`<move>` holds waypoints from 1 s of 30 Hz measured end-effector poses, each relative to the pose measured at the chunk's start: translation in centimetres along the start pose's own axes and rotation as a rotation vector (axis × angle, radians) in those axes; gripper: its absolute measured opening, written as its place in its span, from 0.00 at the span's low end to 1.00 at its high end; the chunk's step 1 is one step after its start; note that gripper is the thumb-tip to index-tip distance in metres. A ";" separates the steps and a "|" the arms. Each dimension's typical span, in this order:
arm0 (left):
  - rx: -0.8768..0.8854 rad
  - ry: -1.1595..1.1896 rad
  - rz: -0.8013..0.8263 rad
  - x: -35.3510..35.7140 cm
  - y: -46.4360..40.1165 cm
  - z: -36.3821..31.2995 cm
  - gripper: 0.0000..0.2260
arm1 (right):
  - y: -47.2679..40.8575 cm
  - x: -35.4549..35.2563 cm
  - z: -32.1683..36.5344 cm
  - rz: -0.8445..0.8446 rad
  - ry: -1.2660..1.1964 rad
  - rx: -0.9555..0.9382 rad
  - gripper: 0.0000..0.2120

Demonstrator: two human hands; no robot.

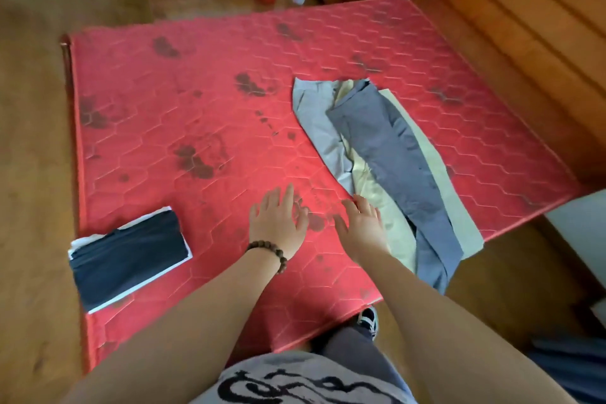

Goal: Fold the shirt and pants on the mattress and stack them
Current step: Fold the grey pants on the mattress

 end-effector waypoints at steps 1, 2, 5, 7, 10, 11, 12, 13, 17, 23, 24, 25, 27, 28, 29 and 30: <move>0.004 -0.009 -0.002 0.2 -0.6 -1.3 0.27 | -0.5 -0.8 -1.4 -0.006 -0.004 0.007 0.22; 0.002 -0.018 -0.004 0.4 -1.4 -2.4 0.27 | -1.1 -1.5 -2.9 -0.013 -0.009 0.012 0.21; -0.038 -0.033 -0.010 1.7 -4.5 -6.1 0.28 | -4.2 -3.3 -8.0 -0.021 -0.018 0.020 0.21; -0.076 -0.037 -0.008 3.0 -7.1 -9.0 0.28 | -6.8 -4.4 -11.5 -0.008 -0.013 0.006 0.20; -0.124 -0.032 0.008 5.1 -11.0 -14.0 0.28 | -10.7 -5.8 -16.7 0.028 0.008 -0.022 0.20; -0.134 -0.035 0.013 5.7 -12.3 -15.7 0.28 | -11.9 -6.3 -18.3 0.047 0.009 -0.027 0.20; -0.144 -0.040 0.016 6.4 -13.5 -17.4 0.28 | -13.1 -6.7 -19.8 0.071 0.016 -0.029 0.21; -0.153 -0.042 0.016 6.8 -14.7 -18.8 0.28 | -14.3 -7.2 -21.2 0.095 0.021 -0.031 0.21; -0.206 -0.022 0.024 8.0 -19.3 -22.1 0.28 | -19.1 -8.6 -25.5 0.141 0.014 -0.041 0.18; -0.250 -0.037 0.037 10.2 -27.4 -22.1 0.28 | -28.9 -7.4 -29.8 0.163 0.026 -0.038 0.19; -0.256 -0.022 0.017 11.1 -29.5 -21.6 0.28 | -31.3 -6.4 -30.4 0.160 0.019 -0.036 0.20; -0.264 -0.001 -0.007 11.5 -31.2 -21.2 0.28 | -33.1 -5.8 -30.8 0.156 0.004 -0.030 0.21; -0.283 0.034 -0.046 13.0 -35.1 -20.2 0.28 | -37.0 -4.1 -31.5 0.145 -0.028 -0.011 0.25; -0.286 0.046 -0.048 14.3 -37.2 -19.7 0.28 | -39.0 -2.9 -32.1 0.136 -0.037 0.005 0.27; -0.281 0.060 -0.034 15.7 -39.4 -19.3 0.29 | -40.9 -1.7 -32.7 0.130 -0.046 0.024 0.29; -0.276 0.065 -0.007 17.3 -41.3 -18.8 0.30 | -42.6 -0.5 -33.3 0.128 -0.059 0.048 0.32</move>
Point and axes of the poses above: each hand's wrist, its own y-axis away from the middle knuckle, its own x-axis out of the palm, z = x × y, the point moved 4 cm from there along -y, towards the middle knuckle, and after that the axes turned 8 degrees about z, right-handed, at the moved point
